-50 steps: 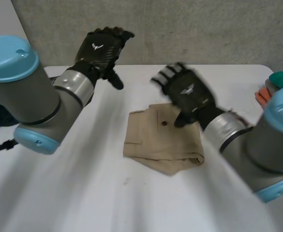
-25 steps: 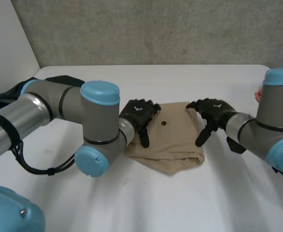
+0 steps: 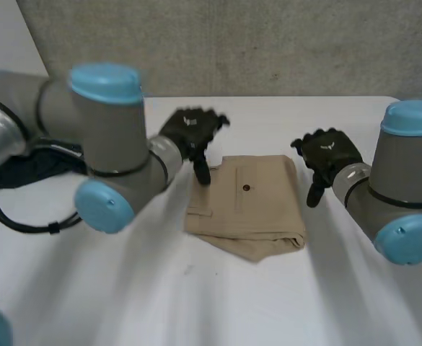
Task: Fold the laundry.
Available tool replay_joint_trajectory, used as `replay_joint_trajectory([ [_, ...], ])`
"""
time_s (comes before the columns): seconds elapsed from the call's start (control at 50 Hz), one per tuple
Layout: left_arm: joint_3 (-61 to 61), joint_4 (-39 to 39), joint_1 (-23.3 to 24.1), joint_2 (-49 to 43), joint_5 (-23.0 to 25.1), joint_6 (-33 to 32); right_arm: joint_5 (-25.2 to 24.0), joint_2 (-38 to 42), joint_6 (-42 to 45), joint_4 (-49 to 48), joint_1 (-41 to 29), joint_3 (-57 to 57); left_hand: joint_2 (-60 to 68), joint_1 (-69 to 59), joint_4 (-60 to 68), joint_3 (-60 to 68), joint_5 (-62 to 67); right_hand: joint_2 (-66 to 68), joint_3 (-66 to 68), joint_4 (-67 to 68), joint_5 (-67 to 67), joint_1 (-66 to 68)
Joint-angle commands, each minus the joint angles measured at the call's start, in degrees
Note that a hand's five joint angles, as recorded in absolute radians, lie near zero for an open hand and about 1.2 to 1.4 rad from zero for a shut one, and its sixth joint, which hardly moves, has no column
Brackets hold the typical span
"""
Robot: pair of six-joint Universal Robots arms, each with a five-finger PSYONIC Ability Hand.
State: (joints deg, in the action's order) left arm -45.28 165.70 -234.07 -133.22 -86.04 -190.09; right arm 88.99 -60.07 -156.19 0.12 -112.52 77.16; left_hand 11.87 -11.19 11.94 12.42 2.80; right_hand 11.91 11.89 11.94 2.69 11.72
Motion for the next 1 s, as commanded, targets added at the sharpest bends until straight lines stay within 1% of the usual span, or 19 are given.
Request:
replay_joint_trajectory([
  [0.02,0.0,4.0,-1.6,7.7,13.1,0.4,-0.5,-9.6,0.9,-10.4,-6.0,14.3,-1.3,0.6,-1.4,-1.9,-2.3,-1.9,-1.9,-1.9,-2.7,-1.7],
  [0.08,0.0,4.0,-1.8,9.3,19.1,0.6,0.1,-9.6,2.0,-12.7,-9.2,19.3,-0.8,0.1,-0.9,-1.4,-1.7,-1.9,-1.9,-1.9,-2.7,-1.7],
  [0.1,0.0,3.9,-2.0,10.3,22.6,1.1,0.2,-9.5,2.3,-13.4,-9.8,20.3,-0.8,0.1,-0.9,-1.4,-1.7,-1.9,-1.9,-1.9,-2.7,-1.7],
  [0.12,-0.1,3.7,-1.9,11.0,24.7,1.6,0.2,-9.4,2.6,-14.0,-10.7,21.4,-0.8,0.1,-0.9,-1.4,-1.7,-1.9,-1.9,-1.9,-2.7,-1.7],
  [0.14,-0.1,3.5,-1.9,11.2,25.6,1.9,0.1,-9.0,2.6,-14.4,-11.6,22.3,-0.8,0.1,-0.9,-1.4,-1.7,-1.9,-1.9,-1.9,-2.7,-1.7],
  [0.16,-0.1,3.1,-2.0,12.0,27.7,3.1,0.4,-8.1,2.6,-15.8,-13.0,23.6,-0.8,0.1,-0.9,-1.4,-1.7,-1.9,-1.9,-1.9,-2.7,-1.7],
  [0.22,-0.1,3.0,-2.1,12.5,30.4,5.9,1.5,-4.5,2.8,-20.8,-14.5,25.2,-0.8,0.1,-0.9,-1.4,-1.7,-1.9,-1.9,-1.9,-2.7,-1.7],
  [0.3,-0.3,3.1,-2.0,12.5,30.6,8.4,2.8,-0.7,3.1,-26.7,-14.7,25.2,-0.6,0.0,-0.7,-1.2,-1.6,-1.9,-1.9,-1.9,-2.7,-1.7],
  [0.46,-1.3,3.2,-1.7,11.9,30.2,8.3,3.2,6.2,7.3,-35.4,-14.2,20.4,-0.6,0.0,-0.7,-1.2,-1.6,-1.9,-1.9,-1.9,-2.7,-1.7],
  [0.54,-2.6,3.3,-1.7,11.9,30.2,8.2,3.3,7.5,8.1,-36.7,-14.2,17.9,-0.6,0.0,-0.7,-1.2,-1.6,-1.9,-1.9,-1.9,-2.7,-1.7],
  [0.58,-3.1,3.5,-1.8,12.0,30.3,8.2,3.2,7.9,8.0,-36.8,-13.9,16.2,-0.8,0.1,-0.9,-1.4,-1.7,3.9,3.9,3.8,3.1,4.1],
  [0.64,-3.4,3.5,-1.7,12.0,30.2,8.2,2.8,9.3,7.5,-36.5,-13.1,13.8,-0.8,0.1,-0.9,-1.4,-1.7,22.8,22.9,22.8,22.1,23.0],
  [0.66,-3.4,3.5,-1.7,12.0,30.3,8.2,2.7,10.0,7.3,-36.1,-12.6,12.5,-0.8,0.1,-0.9,-1.4,-1.7,48.5,48.6,48.5,47.8,48.7],
  [0.68,-3.4,3.5,-1.7,12.0,30.2,8.2,2.7,10.3,7.3,-36.0,-12.3,11.8,-0.8,0.1,-0.9,-1.4,-1.7,66.1,66.1,66.1,65.3,66.3],
  [0.76,-3.2,3.6,-1.8,12.2,30.2,8.2,2.5,10.4,7.3,-35.7,-9.7,9.0,-0.6,0.0,-0.7,-1.2,-1.6,68.1,68.1,68.1,67.3,68.3],
  [0.84,-2.9,3.7,-1.7,12.5,30.1,8.2,1.9,7.9,7.1,-35.6,-6.8,6.0,-0.6,0.0,-0.7,-1.2,-1.6,68.1,68.1,68.1,67.3,68.3],
  [0.92,-2.5,5.3,-1.7,13.6,29.4,8.5,-1.4,2.9,6.9,-35.7,-2.7,2.7,-0.6,0.0,-0.7,-1.2,-1.6,68.1,68.1,68.1,67.3,68.3],
  [0.94,-2.5,6.1,-1.7,14.1,29.0,8.7,-3.0,1.5,6.5,-35.9,-0.6,1.1,-0.6,0.0,-0.7,-1.2,-1.6,68.1,68.1,68.1,67.3,68.3],
  [1.0,-2.6,9.7,-1.7,16.1,27.2,9.1,-5.7,-0.3,4.4,-35.9,3.8,-2.8,-0.6,0.0,-0.7,-1.2,-1.6,68.1,68.1,68.1,67.3,68.3],
])
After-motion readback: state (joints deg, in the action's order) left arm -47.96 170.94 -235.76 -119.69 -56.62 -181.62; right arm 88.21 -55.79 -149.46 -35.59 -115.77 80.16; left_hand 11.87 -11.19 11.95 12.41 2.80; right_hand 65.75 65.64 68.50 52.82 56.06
